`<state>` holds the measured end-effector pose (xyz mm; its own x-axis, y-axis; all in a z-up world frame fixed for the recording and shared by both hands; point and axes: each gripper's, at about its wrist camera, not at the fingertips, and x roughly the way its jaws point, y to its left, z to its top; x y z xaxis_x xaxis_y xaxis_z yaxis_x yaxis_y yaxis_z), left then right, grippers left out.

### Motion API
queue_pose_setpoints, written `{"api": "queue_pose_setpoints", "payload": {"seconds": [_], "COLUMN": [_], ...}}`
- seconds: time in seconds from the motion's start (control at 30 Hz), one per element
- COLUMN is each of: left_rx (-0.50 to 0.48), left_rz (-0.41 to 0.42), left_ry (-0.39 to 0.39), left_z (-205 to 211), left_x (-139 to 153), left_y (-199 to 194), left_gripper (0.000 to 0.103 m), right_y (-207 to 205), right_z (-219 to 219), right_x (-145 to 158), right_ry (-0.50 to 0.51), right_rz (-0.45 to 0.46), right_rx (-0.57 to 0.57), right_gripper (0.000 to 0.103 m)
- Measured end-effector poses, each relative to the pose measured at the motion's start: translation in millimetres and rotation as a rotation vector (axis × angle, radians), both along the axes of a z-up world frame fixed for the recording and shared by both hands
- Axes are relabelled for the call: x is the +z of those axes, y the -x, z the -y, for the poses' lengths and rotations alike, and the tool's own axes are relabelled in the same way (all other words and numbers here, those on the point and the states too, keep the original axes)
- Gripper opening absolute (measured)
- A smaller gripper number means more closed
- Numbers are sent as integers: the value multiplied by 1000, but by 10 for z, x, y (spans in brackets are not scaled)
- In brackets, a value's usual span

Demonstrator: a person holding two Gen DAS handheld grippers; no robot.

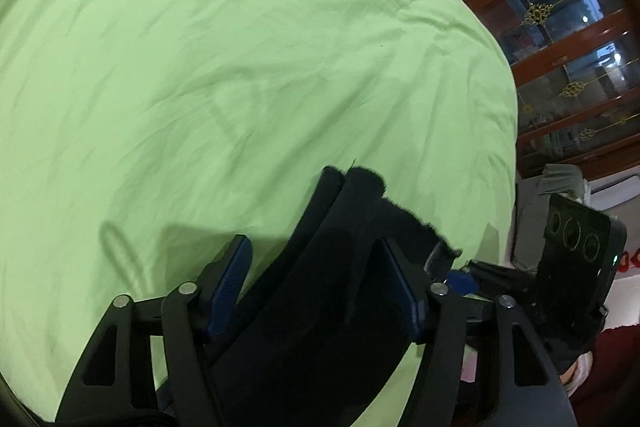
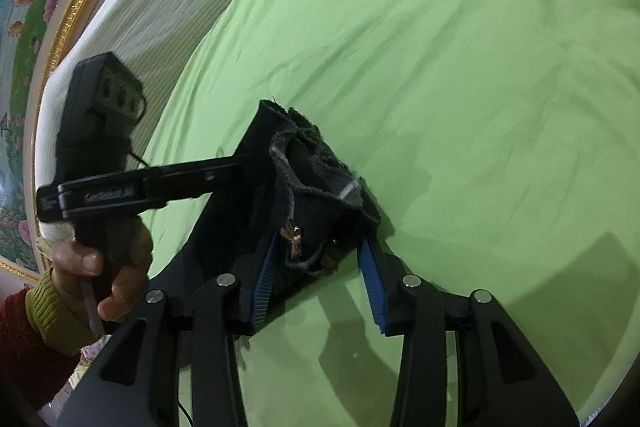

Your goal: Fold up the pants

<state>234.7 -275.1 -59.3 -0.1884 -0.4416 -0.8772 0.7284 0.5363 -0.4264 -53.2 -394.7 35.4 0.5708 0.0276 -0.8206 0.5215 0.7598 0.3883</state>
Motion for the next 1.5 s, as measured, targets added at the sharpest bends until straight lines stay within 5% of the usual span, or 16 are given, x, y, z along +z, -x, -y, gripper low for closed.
{"api": "queue_pose_setpoints", "payload": {"seconds": [0.13,0.2,0.23,0.63,0.9,1.17,1.5], "left_rx": [-19,-4,8,121,243,382,584], "left_rz": [-8,-21,-30,2,41,43,-8], "left_ry": [0,8,20,205,297,311,306], "left_z": [66,45,58,-611,-1394,-2082,-2789], "left_x": [-41,-25,-9,651,1007,964,513], "left_y": [6,-23,-39,30,187,298,403], "left_gripper": [30,20,15,11,11,11,8], "right_y": [-10,-42,-45,-100,-380,-617,-833], "right_z": [-62,-66,-76,-579,-1190,-1679,-1959], "right_x": [4,-16,-15,516,698,477,50], "right_ry": [34,19,20,119,106,63,33], "right_rz": [1,-1,-4,125,187,131,12], "right_rx": [34,49,52,221,468,620,746], "right_gripper": [38,18,17,13,13,13,13]}}
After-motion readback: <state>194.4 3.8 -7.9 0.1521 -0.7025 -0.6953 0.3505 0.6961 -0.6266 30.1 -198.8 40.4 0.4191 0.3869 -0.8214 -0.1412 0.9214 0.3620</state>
